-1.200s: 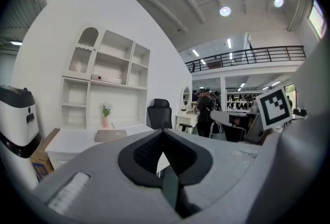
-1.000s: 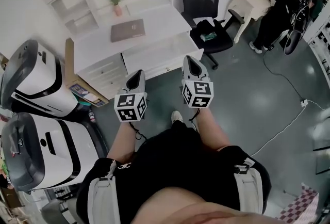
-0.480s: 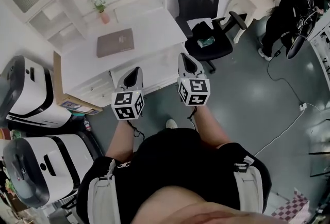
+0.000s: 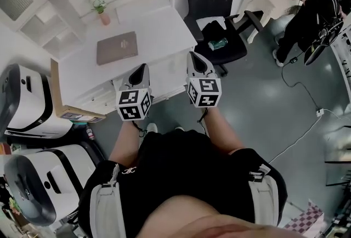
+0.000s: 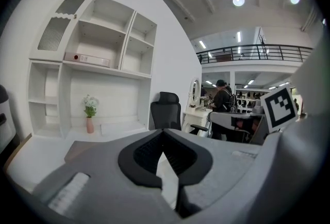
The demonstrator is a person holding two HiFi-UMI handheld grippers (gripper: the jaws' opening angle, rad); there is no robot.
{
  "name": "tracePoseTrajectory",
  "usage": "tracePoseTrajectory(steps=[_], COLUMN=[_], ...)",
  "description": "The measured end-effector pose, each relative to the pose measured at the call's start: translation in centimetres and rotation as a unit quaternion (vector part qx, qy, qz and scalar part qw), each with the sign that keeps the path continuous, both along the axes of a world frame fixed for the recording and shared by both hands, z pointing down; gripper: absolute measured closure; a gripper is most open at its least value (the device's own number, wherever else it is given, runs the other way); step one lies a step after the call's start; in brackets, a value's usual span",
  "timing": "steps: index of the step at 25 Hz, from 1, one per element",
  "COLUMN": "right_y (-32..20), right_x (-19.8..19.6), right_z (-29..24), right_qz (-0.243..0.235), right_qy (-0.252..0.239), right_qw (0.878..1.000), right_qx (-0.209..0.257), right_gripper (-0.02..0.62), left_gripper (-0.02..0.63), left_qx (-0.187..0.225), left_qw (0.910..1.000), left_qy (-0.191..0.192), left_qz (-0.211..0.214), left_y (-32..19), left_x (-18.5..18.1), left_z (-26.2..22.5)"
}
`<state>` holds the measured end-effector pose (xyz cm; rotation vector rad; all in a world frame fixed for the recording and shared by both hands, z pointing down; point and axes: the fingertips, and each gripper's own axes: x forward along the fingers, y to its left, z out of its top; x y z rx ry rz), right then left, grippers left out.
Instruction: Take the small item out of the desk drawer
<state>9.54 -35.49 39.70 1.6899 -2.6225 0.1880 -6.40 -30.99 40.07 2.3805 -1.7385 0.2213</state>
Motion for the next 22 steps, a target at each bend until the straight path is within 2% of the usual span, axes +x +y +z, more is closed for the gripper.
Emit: tracePoseTrajectory(steps=[10,11,14,16,22], right_y=[-3.0,-3.3,-4.4,-4.9,-6.3], right_x=[-2.3,-2.6,-3.6,-4.3,-5.6], right_z=[1.4,1.6,2.6,3.5,7.5], right_qz=[0.05,0.052,0.051,0.052,0.06], right_qy=[0.001,0.0,0.004,0.013,0.046], right_qw=[0.999,0.998,0.998,0.997,0.991], right_qx=[-0.02,-0.023,-0.035,-0.05,-0.11], right_gripper=[0.598,0.582,0.435,0.386,0.365], left_gripper=[0.592,0.592,0.592,0.592,0.592], left_qx=[-0.006,-0.007,-0.013,-0.017,-0.025], left_qw=[0.9984,0.9982,0.9975,0.9971,0.9962], left_qy=[-0.002,-0.001,0.003,0.007,0.015], left_qz=[0.057,0.06,0.07,0.074,0.082], left_y=[-4.5,-4.9,-5.8,-6.3,-7.4], left_x=[-2.4,-2.7,-3.9,-4.6,-6.5], left_z=[0.1,0.1,0.8,1.3,2.0])
